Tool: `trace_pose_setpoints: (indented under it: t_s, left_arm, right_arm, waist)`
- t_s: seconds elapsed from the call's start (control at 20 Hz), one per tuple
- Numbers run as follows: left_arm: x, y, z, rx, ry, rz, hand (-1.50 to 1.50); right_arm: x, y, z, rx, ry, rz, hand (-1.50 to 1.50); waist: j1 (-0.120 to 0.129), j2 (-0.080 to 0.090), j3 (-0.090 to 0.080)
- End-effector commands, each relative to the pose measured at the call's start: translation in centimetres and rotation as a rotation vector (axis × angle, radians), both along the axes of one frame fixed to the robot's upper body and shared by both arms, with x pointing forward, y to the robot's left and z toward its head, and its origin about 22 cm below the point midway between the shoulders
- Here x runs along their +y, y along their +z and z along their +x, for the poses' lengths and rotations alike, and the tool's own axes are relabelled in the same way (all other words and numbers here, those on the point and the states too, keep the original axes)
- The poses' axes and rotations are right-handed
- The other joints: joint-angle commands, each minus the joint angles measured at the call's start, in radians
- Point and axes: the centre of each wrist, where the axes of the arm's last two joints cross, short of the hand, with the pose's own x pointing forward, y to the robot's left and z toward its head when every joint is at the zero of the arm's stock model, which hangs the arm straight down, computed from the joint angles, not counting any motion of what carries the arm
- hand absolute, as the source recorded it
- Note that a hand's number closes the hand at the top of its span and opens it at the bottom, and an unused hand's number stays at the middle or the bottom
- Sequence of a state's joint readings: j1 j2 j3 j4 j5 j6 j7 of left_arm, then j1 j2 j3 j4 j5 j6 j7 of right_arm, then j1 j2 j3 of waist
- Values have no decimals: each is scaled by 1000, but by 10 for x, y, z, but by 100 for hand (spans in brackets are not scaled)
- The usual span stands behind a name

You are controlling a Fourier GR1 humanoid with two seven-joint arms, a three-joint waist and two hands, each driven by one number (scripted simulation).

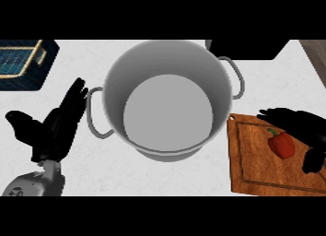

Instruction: Pick the bell pepper from the cutting board and place it in the pot

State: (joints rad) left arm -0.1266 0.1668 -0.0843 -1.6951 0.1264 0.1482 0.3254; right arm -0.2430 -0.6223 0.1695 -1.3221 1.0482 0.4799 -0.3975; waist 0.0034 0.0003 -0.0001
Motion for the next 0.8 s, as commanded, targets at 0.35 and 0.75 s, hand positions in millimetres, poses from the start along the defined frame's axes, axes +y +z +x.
trace_pose_setpoints:
  t_s: [0.35, 0.75]
  left_arm:
    - [-18, -8, 12, 1, 14, -3, 0]
    - [0, 5, -2, 7, 10, -12, 0]
  right_arm:
    - [-4, -40, 8, 57, 67, 61, 150]
    - [-2, -29, 3, -19, 129, 132, 150]
  waist:
    - [2, 3, 1]
    - [-1, -1, 0]
